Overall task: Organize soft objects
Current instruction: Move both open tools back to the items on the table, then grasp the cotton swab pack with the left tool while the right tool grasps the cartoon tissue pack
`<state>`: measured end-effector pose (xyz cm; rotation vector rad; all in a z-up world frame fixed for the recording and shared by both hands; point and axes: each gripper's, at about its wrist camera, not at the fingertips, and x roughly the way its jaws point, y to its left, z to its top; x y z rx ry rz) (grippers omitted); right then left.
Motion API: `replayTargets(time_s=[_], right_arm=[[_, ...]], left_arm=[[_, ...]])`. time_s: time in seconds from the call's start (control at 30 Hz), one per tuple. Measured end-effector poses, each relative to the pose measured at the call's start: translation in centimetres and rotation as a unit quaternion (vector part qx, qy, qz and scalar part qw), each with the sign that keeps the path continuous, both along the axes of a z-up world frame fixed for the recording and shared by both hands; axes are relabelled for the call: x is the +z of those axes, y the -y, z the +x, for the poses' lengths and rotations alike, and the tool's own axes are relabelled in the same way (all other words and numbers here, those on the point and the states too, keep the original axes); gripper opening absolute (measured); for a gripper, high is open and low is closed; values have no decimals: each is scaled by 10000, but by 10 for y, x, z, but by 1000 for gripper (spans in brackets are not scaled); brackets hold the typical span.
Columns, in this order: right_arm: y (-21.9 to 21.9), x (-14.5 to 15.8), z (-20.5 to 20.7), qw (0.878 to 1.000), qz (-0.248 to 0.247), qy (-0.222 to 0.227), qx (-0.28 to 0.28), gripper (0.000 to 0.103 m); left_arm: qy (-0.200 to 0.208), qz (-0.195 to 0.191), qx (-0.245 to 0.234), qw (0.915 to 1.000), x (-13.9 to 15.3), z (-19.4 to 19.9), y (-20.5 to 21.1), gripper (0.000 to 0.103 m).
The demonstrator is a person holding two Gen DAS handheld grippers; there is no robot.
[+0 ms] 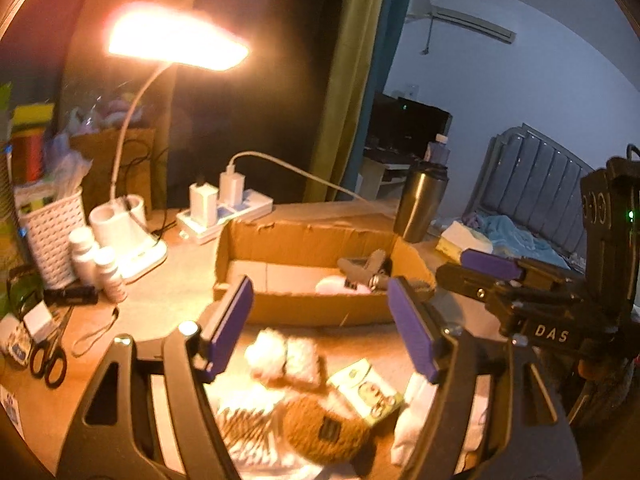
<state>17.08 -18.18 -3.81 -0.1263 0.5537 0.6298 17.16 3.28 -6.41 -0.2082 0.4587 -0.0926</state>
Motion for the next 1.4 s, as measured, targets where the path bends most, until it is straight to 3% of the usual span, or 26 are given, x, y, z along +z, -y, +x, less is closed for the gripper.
replayTargets(time_s=[0.7, 1.03, 1.4], right_arm=[[-36, -60, -22, 9969, -454, -584, 261, 56], [-44, -80, -15, 9942, -573, -852, 306, 56], [-51, -95, -6, 9916, -636, -1065, 364, 56]], left_arm=[[-475, -242, 262, 9982, -51, -39, -27, 76], [-832, -251, 423, 9953, -70, -33, -34, 76], [-1517, -252, 561, 9865, -95, -13, -39, 75]])
